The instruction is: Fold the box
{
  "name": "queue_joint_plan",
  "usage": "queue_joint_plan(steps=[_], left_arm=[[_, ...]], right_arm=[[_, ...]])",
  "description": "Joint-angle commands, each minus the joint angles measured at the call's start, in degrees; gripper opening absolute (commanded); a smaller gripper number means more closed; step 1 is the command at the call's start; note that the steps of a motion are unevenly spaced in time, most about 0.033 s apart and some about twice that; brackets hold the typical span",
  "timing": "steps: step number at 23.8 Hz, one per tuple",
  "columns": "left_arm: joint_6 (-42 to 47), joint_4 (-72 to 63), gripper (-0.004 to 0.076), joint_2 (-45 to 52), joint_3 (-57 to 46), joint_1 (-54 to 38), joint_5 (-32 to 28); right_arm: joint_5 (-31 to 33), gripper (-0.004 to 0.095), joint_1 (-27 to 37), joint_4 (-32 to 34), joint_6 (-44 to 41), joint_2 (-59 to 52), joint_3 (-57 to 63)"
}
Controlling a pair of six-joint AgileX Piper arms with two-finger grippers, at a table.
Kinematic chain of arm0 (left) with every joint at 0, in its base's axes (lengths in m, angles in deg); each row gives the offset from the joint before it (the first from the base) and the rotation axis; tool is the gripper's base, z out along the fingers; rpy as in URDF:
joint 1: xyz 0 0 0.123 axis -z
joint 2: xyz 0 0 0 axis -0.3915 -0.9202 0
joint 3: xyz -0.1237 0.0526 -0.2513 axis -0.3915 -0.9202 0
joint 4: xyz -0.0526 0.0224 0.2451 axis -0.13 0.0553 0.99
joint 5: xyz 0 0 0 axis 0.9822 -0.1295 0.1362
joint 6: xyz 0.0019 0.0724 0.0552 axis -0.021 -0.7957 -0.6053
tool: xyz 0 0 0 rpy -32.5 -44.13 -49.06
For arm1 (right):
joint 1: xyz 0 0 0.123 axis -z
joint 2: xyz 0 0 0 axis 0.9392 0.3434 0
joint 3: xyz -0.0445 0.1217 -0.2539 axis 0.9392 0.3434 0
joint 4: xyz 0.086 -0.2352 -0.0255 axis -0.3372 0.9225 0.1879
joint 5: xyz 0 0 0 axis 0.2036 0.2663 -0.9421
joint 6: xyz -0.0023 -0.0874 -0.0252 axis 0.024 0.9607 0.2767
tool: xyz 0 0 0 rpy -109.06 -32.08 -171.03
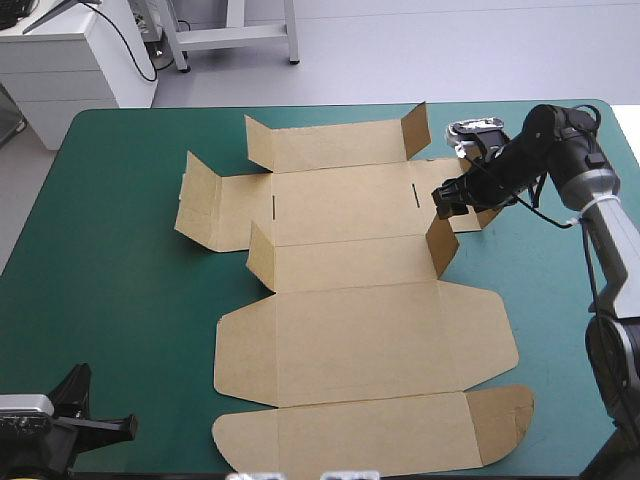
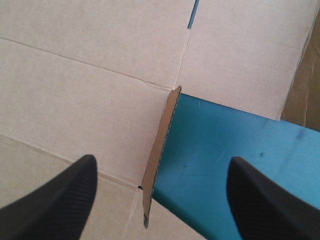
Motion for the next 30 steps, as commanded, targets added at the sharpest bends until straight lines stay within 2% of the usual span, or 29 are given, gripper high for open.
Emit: queue_joint_plan(steps=[1,11,14,16,17,20,21,22,26,28,30], left_arm=[[0.2,-0.5,-0.0008,0.5,1.2,0.1,-4.3],[0.2,-0.5,-0.0008,0.5,1.2,0.1,-4.3],[0.2,-0.5,-0.0008,0.5,1.2,0.1,-4.3],[0.2,-0.5,-0.0008,0.5,1.2,0.1,-4.3],[0.2,-0.5,-0.0008,0.5,1.2,0.1,-4.3],[0.2,-0.5,-0.0008,0.5,1.2,0.1,-4.3],[0.2,-0.5,-0.0008,0.5,1.2,0.1,-4.3],[0.2,-0.5,-0.0008,0.5,1.2,0.1,-4.3],[0.2,-0.5,-0.0008,0.5,1.2,0.1,-4.3],[0.2,-0.5,-0.0008,0.5,1.2,0.1,-4.3],[0.2,-0.5,-0.0008,0.5,1.2,0.1,-4.3]], right_arm=[[0.8,0.0822,-0.1,-0.9,0.2,0.0,-2.6],[0.8,0.0817,-3.9,0.5,-0.9,7.6,-2.4],[0.8,0.0814,-5.0,2.1,-3.5,9.4,-2.4],[0.8,0.0772,-5.2,2.4,-5.8,10.2,-2.4],[0.8,0.0737,-5.2,2.4,-6.3,10.4,-2.4],[0.8,0.0293,-5.2,2.7,-6.3,10.7,-2.5],[0.8,0.0044,-5.2,2.7,-6.2,10.7,-3.2],[0.8,-0.0017,-5.2,2.8,-6.2,10.7,-3.6],[0.8,-0.0021,-5.2,1.1,-5.0,10.7,-7.2],[0.8,-0.0021,-5.3,-2.6,2.2,10.8,-9.2],[0.8,-0.0021,-5.5,-3.5,9.2,11.5,-10.9]])
